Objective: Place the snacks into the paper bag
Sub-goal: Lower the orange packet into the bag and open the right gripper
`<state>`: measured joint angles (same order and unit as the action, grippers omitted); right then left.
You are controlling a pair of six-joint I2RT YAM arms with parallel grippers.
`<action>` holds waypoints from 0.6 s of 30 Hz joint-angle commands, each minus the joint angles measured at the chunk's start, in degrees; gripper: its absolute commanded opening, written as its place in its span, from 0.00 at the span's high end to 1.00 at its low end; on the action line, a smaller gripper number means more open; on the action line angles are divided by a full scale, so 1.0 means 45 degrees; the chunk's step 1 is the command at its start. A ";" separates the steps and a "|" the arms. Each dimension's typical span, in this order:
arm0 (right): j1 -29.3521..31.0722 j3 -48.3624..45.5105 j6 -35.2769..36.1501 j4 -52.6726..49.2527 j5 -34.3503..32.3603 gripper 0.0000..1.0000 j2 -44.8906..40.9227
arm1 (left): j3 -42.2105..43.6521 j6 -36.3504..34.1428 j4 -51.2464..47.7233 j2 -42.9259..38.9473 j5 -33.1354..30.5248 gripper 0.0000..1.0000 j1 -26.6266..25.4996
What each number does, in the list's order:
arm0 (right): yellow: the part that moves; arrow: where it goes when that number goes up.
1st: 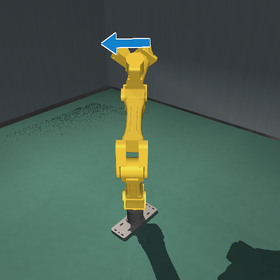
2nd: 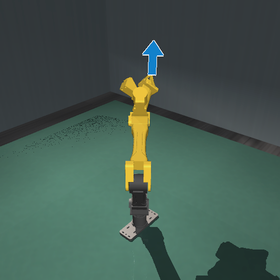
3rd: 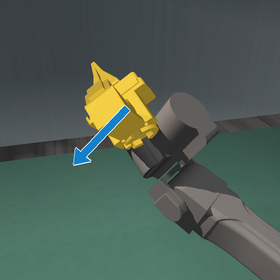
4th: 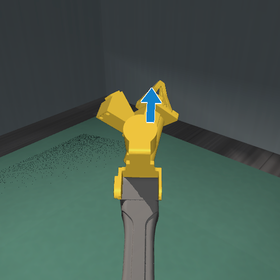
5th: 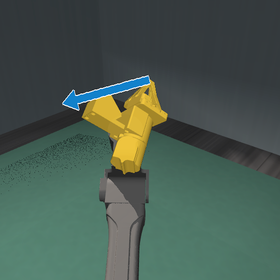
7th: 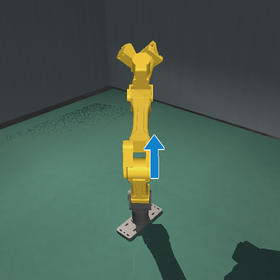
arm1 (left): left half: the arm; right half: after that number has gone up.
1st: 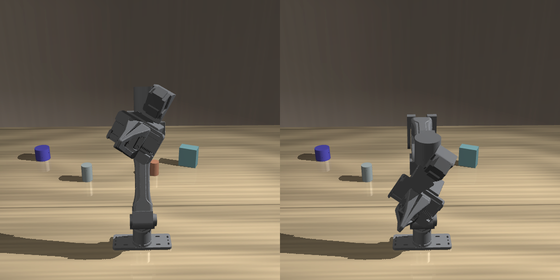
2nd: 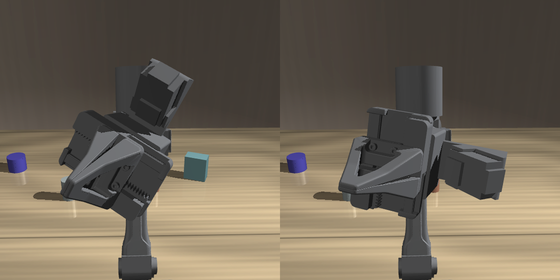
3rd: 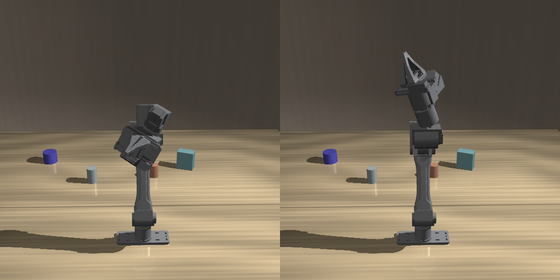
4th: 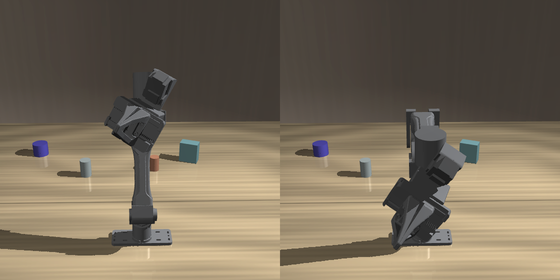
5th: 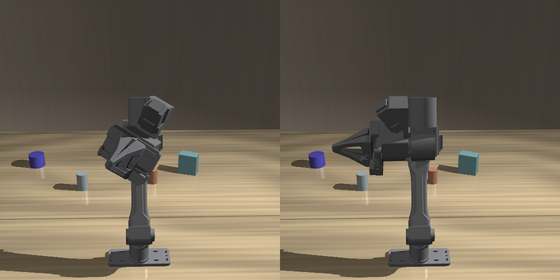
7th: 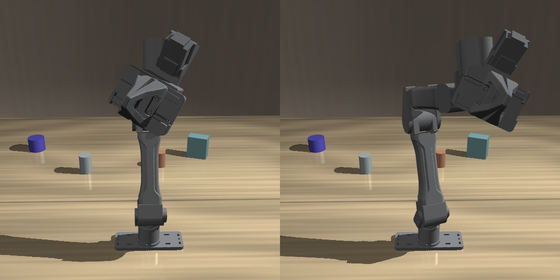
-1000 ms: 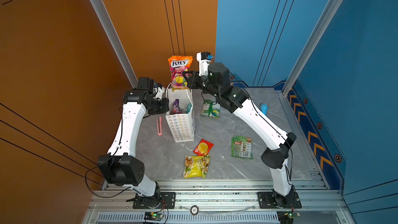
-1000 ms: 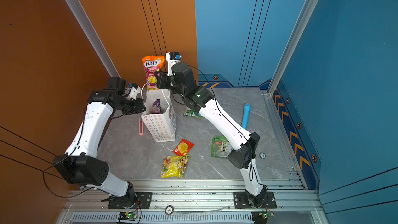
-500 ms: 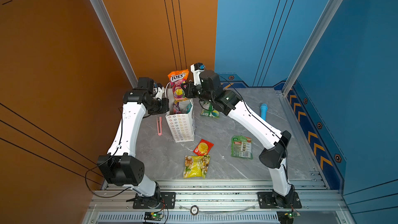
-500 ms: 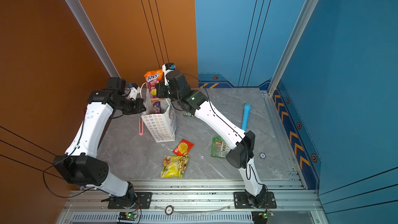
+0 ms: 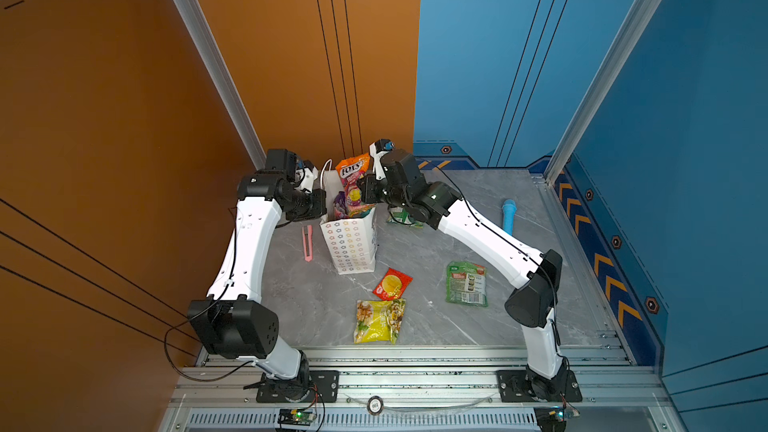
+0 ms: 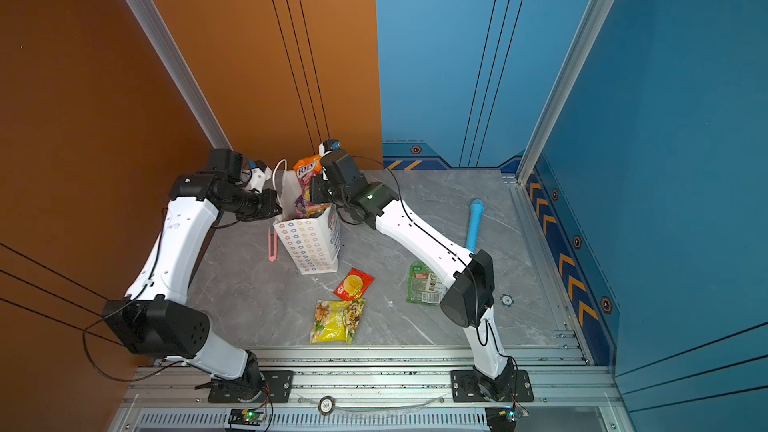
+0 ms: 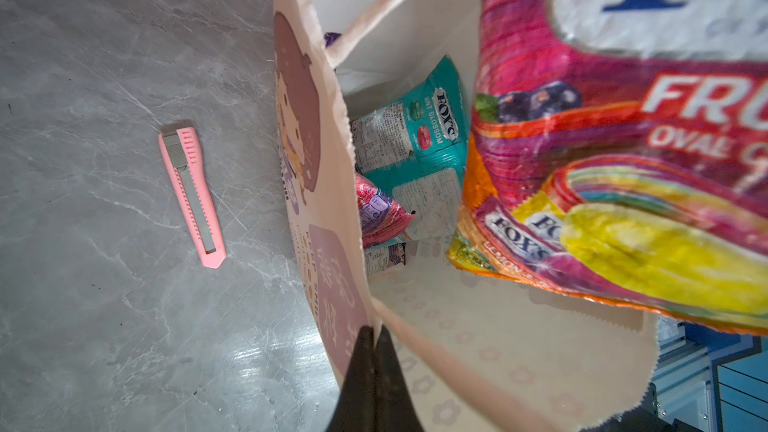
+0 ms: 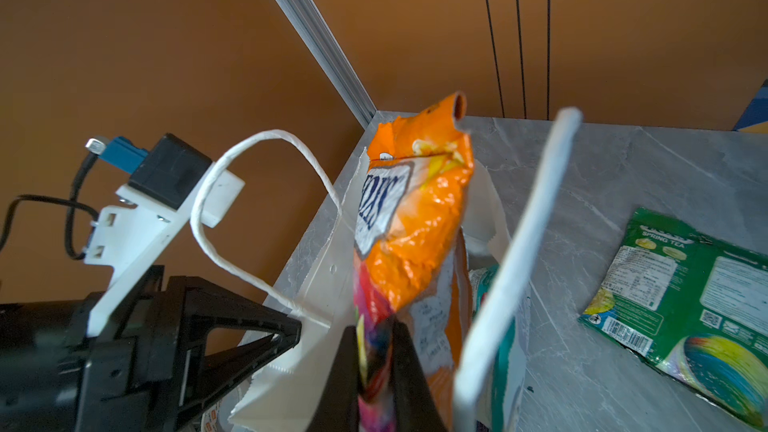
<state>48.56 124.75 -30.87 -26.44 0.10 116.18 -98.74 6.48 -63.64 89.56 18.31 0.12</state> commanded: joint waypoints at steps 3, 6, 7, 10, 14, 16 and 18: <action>0.0142 -0.0277 -0.0374 0.1004 0.0135 1.00 -0.0709 | -0.0182 -0.0144 0.0049 -0.0185 0.0382 1.00 0.0090; 0.0201 -0.0321 -0.0665 0.1203 0.0358 1.00 -0.0540 | -0.0187 -0.0137 0.0050 -0.0179 0.0385 1.00 0.0090; 0.0241 -0.0301 -0.0739 0.1257 0.0399 1.00 -0.0478 | -0.0186 -0.0147 0.0057 -0.0194 0.0371 1.00 0.0095; 0.0279 -0.0311 -0.1009 0.1372 0.0632 1.00 -0.0323 | -0.0182 -0.0147 0.0050 -0.0183 0.0383 1.00 0.0110; 0.0281 -0.0376 -0.1473 0.1603 0.1011 1.00 -0.0175 | -0.0177 -0.0141 0.0053 -0.0200 0.0397 1.00 0.0105; 0.0274 -0.0417 -0.1763 0.1817 0.1238 1.00 -0.0064 | -0.0187 -0.0151 0.0062 -0.0191 0.0393 1.00 0.0110; 0.0271 -0.0399 -0.2036 0.2002 0.1458 1.00 0.0086 | -0.0200 -0.0146 0.0054 -0.0175 0.0415 1.00 0.0110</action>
<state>49.56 123.13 -37.15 -22.98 4.36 115.61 -98.74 6.48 -63.64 89.56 18.31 0.12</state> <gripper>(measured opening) 0.114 0.046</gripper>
